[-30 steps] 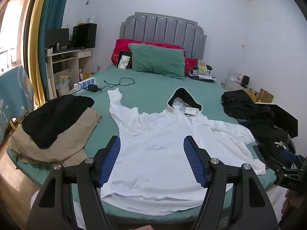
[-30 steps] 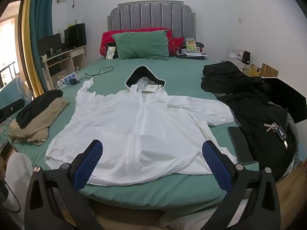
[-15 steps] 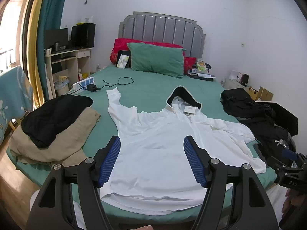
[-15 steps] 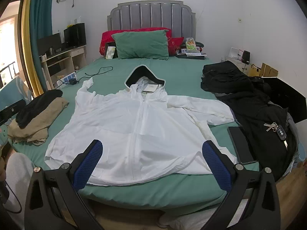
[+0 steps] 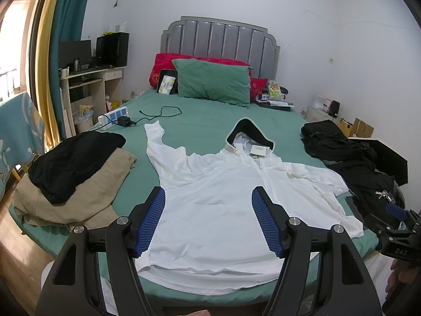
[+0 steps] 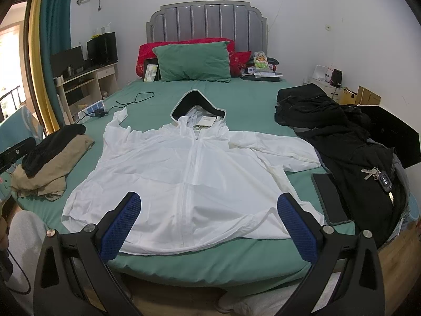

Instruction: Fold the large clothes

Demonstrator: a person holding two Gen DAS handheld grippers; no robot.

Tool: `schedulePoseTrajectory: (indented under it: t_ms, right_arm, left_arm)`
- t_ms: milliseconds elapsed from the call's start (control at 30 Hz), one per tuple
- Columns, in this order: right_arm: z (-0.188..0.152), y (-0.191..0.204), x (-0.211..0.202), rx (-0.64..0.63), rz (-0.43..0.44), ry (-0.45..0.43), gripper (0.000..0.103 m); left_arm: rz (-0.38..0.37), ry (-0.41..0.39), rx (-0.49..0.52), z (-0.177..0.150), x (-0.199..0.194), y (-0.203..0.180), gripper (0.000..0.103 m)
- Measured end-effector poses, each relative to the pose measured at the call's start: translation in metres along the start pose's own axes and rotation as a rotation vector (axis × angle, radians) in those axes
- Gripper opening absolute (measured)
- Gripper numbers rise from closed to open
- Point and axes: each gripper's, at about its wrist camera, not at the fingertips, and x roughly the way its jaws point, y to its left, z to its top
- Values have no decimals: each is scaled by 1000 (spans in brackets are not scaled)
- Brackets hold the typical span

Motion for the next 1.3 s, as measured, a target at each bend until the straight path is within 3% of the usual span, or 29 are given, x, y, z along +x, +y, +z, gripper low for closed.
schedulePoseTrajectory:
  t_ms: [1300]
  right_arm:
    - [1,-3,-1,3,1,-3,102]
  left_arm:
    - [-1,-9,5,5,-5,-8,72]
